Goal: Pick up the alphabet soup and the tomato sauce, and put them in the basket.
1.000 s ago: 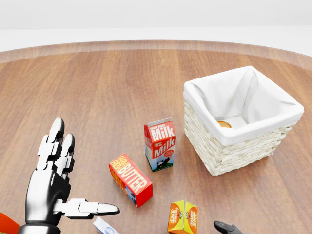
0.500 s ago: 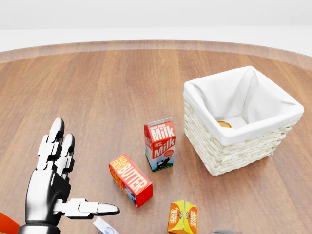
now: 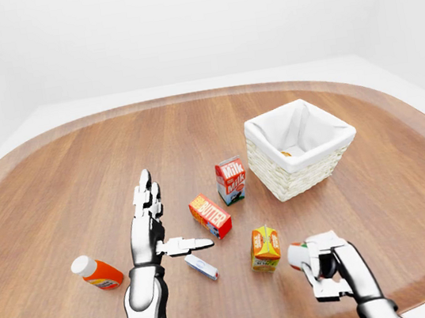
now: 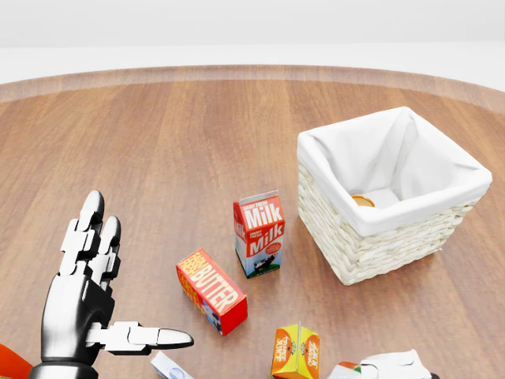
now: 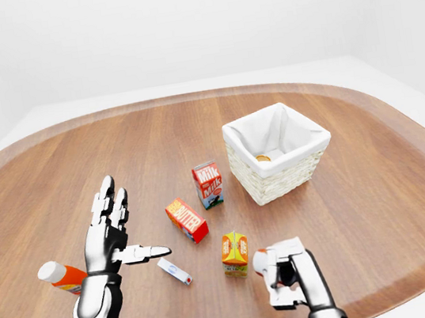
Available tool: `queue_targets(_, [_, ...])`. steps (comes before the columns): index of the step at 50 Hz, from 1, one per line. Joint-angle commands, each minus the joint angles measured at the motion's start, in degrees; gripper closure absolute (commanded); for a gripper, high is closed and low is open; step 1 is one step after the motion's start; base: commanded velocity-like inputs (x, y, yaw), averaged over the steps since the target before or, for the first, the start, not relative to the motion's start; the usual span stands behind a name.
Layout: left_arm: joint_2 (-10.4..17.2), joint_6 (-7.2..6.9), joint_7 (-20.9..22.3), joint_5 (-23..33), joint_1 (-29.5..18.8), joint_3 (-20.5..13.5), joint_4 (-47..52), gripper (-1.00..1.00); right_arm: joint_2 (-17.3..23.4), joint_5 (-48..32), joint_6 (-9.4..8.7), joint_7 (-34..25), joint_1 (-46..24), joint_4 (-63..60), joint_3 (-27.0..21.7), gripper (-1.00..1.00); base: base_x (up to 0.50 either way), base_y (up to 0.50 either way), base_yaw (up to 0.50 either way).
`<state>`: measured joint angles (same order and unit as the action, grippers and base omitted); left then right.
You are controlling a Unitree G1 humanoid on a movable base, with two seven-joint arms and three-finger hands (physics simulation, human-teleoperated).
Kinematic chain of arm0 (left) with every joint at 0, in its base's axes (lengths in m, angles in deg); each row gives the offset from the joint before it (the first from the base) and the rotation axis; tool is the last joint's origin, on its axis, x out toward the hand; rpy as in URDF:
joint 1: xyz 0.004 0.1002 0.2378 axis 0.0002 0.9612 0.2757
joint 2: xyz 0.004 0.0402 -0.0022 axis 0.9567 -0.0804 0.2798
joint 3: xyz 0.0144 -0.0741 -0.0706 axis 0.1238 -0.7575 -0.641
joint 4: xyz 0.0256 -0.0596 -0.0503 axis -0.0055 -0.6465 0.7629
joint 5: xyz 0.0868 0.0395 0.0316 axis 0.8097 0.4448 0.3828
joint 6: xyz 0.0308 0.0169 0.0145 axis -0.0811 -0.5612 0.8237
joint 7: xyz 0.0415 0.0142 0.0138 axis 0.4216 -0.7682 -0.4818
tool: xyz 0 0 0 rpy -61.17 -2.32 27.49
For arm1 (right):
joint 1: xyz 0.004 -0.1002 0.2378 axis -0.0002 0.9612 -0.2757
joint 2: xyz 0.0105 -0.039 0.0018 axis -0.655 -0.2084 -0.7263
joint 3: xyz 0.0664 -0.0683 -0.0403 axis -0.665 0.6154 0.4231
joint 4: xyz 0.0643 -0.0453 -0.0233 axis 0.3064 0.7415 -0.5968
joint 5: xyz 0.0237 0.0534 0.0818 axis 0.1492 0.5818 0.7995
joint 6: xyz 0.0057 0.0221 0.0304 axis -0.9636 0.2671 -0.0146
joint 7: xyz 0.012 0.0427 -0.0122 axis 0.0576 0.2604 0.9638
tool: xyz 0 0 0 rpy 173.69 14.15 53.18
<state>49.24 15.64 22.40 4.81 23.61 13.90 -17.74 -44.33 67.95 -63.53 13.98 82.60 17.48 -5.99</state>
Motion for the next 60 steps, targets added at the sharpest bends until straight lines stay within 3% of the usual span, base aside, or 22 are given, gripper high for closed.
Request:
queue_targets(1, [-0.07, 0.0, -0.04, -0.37, -0.2, -0.26, -0.06, -1.0, -1.46, 1.11, 0.0, -2.04, 2.36, -6.57, -1.39, 1.0, 0.0, 0.0, 0.0])
queue_targets(31, [-0.07, 0.0, -0.04, -0.37, -0.2, -0.26, -0.06, -1.0, -5.53, 1.48, 0.0, -7.72, 5.1, -16.94, -4.24, 1.0, 0.0, 0.0, 0.0])
queue_targets(48, [-0.07, 0.0, -0.05, -0.37, -0.2, -0.26, -0.05, -1.0, -6.65, -6.61, 0.0, -3.64, 5.43, -20.81, -4.11, 1.0, 0.0, 0.0, 0.0])
queue_targets(60, [-0.07, 0.0, -0.04, -0.37, -0.2, -0.26, -0.06, -1.0, -5.19, -10.19, 0.0, -1.05, 3.82, -23.1, -0.59, 1.0, 0.0, 0.0, 0.0])
